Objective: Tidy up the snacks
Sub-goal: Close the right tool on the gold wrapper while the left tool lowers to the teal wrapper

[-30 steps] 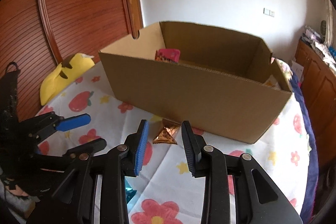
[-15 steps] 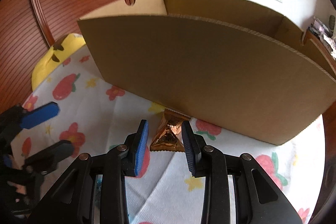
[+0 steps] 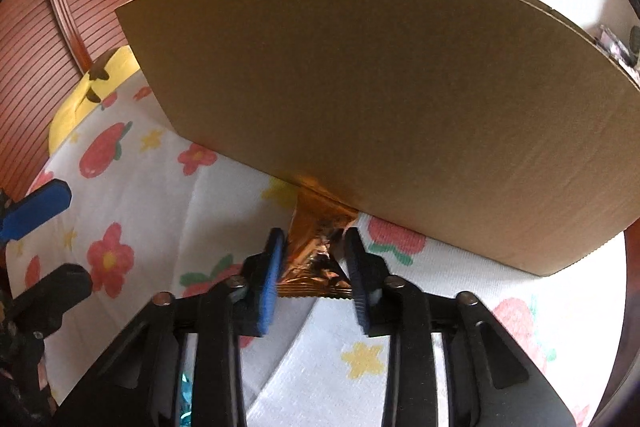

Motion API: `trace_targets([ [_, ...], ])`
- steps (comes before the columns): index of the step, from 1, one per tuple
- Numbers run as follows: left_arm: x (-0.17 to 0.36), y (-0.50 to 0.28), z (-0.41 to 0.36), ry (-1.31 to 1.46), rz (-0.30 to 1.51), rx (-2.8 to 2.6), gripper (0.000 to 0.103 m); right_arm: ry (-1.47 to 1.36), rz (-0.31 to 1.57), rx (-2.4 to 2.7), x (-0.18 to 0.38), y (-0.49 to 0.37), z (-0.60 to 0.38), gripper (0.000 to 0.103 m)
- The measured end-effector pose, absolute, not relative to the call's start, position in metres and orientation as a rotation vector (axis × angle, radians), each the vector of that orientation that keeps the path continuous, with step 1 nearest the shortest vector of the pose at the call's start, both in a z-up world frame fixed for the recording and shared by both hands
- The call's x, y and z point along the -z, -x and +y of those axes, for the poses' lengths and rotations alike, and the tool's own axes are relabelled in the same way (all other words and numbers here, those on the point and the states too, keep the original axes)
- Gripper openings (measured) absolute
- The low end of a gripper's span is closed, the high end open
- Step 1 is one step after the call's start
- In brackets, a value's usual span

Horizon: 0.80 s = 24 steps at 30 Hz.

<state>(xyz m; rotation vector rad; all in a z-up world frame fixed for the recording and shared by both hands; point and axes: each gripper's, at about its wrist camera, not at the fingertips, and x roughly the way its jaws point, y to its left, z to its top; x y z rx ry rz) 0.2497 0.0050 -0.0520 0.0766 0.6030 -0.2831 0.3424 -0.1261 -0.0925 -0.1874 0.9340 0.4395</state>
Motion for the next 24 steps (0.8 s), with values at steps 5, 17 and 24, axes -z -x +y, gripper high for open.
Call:
trace_targets([
  [5,0.050,-0.246,0.003,-0.076,0.595,0.296,0.053,0.172,0.921,-0.442,0.088,-0.328,-0.137,0.021],
  [17,0.063,-0.232,-0.030,-0.104,0.712,0.421,0.055,0.109,0.841,-0.431,0.072,-0.251,-0.179,0.021],
  [24,0.068,-0.233,-0.043,-0.102,0.754,0.435,0.057,0.079,0.842,-0.401,0.079,-0.230,-0.201,0.022],
])
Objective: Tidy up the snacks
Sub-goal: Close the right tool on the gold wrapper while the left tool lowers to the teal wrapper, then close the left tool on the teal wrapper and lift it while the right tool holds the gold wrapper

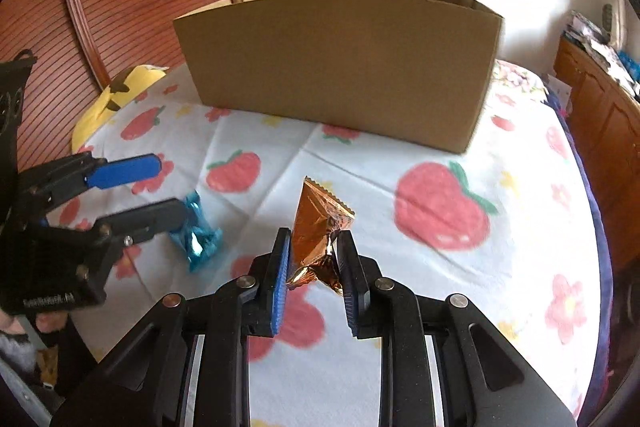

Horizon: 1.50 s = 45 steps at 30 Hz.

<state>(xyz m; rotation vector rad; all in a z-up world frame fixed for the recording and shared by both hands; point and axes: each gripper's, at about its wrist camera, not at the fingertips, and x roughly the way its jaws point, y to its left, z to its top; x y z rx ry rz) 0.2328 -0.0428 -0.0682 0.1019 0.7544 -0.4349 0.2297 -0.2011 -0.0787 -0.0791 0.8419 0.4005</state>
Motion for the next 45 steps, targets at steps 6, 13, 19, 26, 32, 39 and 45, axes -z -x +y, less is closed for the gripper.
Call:
trace_targets([
  [6,0.075,-0.235,-0.052,-0.126,0.789,0.428,0.058,0.057,0.844,-0.392,0.084,-0.224,-0.212,0.022],
  [13,0.081,-0.239,-0.061,-0.140,0.830,0.434,0.060,0.045,0.831,-0.393,0.087,-0.223,-0.215,0.022],
  [19,0.086,-0.244,-0.063,-0.149,0.851,0.431,0.064,0.065,0.814,-0.396,0.088,-0.221,-0.213,0.022],
  [26,0.093,-0.246,-0.070,-0.183,0.874,0.438,0.065,0.059,0.813,-0.397,0.089,-0.222,-0.212,0.022],
  [32,0.088,-0.244,-0.073,-0.181,0.846,0.456,0.063,0.059,0.811,-0.397,0.089,-0.222,-0.213,0.022],
  [39,0.086,-0.237,-0.074,-0.175,0.826,0.487,0.044,0.060,0.810,-0.396,0.089,-0.222,-0.213,0.022],
  [45,0.085,-0.232,-0.074,-0.191,0.811,0.484,0.034,0.060,0.811,-0.395,0.090,-0.222,-0.213,0.022],
])
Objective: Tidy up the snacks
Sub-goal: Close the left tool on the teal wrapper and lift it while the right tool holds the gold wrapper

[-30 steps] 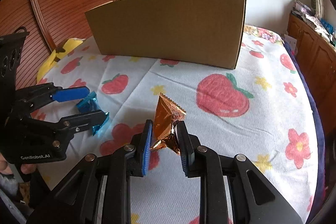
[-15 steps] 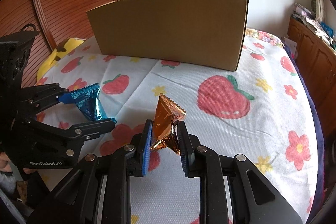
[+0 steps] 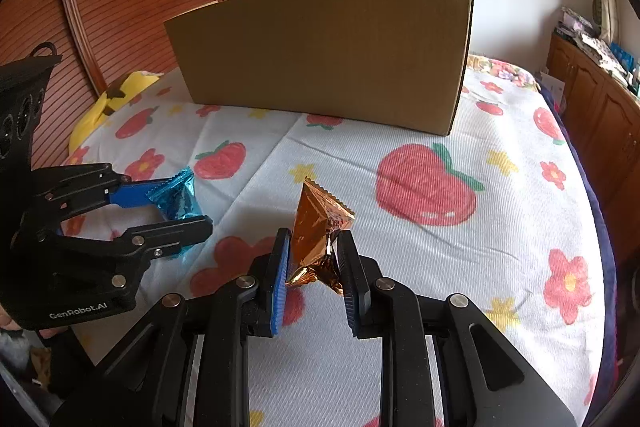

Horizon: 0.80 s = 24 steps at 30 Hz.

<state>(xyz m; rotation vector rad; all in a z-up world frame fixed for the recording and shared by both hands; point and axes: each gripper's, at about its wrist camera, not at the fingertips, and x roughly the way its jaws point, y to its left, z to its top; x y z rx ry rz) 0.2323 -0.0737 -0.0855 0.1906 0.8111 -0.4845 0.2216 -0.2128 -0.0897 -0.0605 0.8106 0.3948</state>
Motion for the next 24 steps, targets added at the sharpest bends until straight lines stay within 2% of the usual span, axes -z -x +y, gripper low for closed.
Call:
trace_targets([
  [3,0.086,-0.232,-0.074,-0.204,0.811,0.484,0.034,0.061,0.812,-0.395,0.090,-0.222,-0.213,0.022],
  [9,0.091,-0.238,-0.072,-0.184,0.855,0.488,0.044,0.061,0.812,-0.395,0.090,-0.222,-0.213,0.022],
  [13,0.091,-0.234,-0.076,-0.217,0.847,0.485,0.044,0.062,0.813,-0.395,0.091,-0.222,-0.213,0.022],
  [20,0.089,-0.230,-0.074,-0.220,0.824,0.495,0.033,0.062,0.812,-0.395,0.091,-0.222,-0.213,0.022],
  [24,0.088,-0.227,-0.068,-0.194,0.830,0.501,0.033,0.062,0.807,-0.395,0.091,-0.221,-0.213,0.022],
])
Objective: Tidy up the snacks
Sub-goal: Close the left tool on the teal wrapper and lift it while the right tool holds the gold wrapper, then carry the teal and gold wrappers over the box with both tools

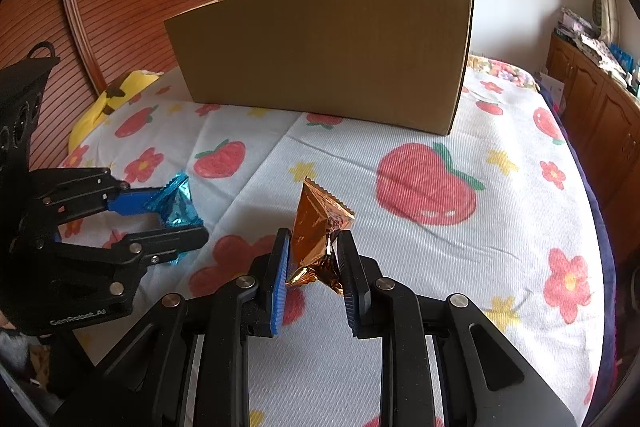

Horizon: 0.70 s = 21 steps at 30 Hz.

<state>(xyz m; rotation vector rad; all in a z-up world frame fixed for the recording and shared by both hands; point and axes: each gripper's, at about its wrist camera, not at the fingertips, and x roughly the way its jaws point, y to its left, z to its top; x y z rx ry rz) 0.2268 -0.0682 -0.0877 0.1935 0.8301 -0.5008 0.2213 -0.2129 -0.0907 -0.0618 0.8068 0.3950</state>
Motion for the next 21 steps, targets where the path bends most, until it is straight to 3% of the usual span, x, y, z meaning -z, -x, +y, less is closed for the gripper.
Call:
trace_targets([
  [21,0.045,-0.231,-0.038,-0.160,0.707,0.438,0.033,0.053,0.800,-0.379,0.083,-0.223,-0.213,0.022],
])
